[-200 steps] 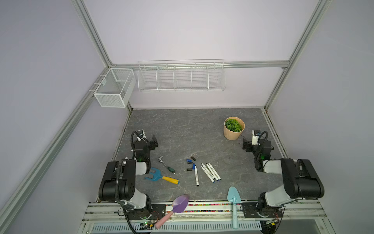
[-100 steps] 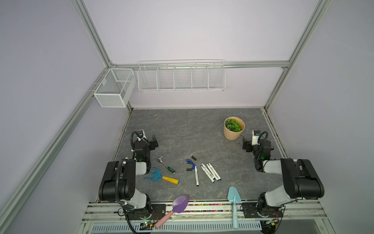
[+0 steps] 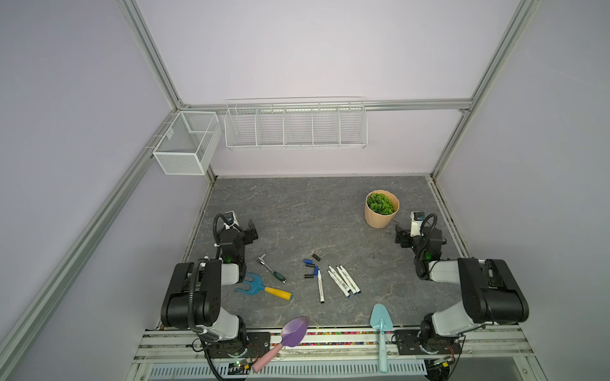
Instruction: Insert the pens into the pen caps
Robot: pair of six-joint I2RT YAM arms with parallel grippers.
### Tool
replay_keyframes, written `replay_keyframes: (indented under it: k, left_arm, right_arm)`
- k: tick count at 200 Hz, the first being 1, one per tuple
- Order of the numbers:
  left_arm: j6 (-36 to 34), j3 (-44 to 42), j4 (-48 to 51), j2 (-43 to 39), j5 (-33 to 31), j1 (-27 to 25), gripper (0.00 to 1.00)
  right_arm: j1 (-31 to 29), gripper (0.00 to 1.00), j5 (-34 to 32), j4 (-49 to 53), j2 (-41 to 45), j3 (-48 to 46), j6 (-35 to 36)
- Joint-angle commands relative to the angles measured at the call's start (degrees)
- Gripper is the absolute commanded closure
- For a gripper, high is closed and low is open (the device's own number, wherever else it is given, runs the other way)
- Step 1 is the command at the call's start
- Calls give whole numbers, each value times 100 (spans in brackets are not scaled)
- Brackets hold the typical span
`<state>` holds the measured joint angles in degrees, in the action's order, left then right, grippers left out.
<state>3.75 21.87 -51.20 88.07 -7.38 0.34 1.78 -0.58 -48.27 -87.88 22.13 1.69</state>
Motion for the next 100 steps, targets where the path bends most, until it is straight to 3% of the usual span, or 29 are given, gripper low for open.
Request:
replay_keyframes:
  k: [1,21,29,40,56,83,100]
  left_arm:
    - [-120,-14,-165,50,76,10,1]
    - [-184,85,15,29,264,10,1]
    - [-318,247,425,-110,536,2,1]
    - [-440,873,1960,-493,743,-43,1]
    - [-104,1929,3880,-864,-178,-332,1]
    - [865,1814,4022,-1652,-1013,-1071,1]
    - [1411,1664,4466,-2094,-1496,-1968,1]
  right_arm:
    - [-23,11,12,-55,33,29,5]
    - [-78,0,-45,570,312,352,56]
    - [-135,0,-129,1838,662,847,41]
    - [-175,1,-208,3321,916,1566,-393]
    - [-308,1,-305,3775,1220,1816,-1146]
    - [-1001,8,-1007,4094,1780,1938,-1814]
    - [-1317,7,-1503,4461,2097,2032,-2137]
